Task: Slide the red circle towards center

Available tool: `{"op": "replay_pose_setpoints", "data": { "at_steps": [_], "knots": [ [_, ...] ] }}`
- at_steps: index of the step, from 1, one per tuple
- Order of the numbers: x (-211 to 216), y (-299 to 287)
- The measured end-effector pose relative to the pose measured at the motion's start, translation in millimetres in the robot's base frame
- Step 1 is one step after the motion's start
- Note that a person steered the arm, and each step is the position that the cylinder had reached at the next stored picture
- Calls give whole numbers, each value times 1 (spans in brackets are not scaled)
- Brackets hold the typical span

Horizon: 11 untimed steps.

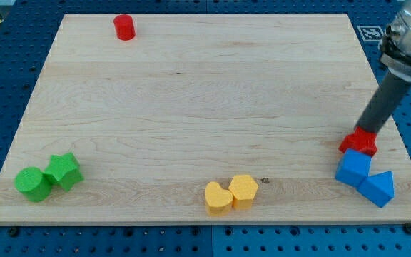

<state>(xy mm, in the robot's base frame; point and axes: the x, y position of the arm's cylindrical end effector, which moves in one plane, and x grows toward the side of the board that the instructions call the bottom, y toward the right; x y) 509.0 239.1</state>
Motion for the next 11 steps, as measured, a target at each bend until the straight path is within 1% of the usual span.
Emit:
{"op": "replay_pose_setpoints", "data": {
  "at_steps": [1, 2, 3, 4, 5, 6, 8, 10, 11],
  "knots": [
    [28, 0],
    [14, 0],
    [-51, -15],
    [-104, -59],
    [-133, -115],
    [-148, -186],
    [-161, -327],
    [-165, -430],
    [-198, -481]
  ]
}}
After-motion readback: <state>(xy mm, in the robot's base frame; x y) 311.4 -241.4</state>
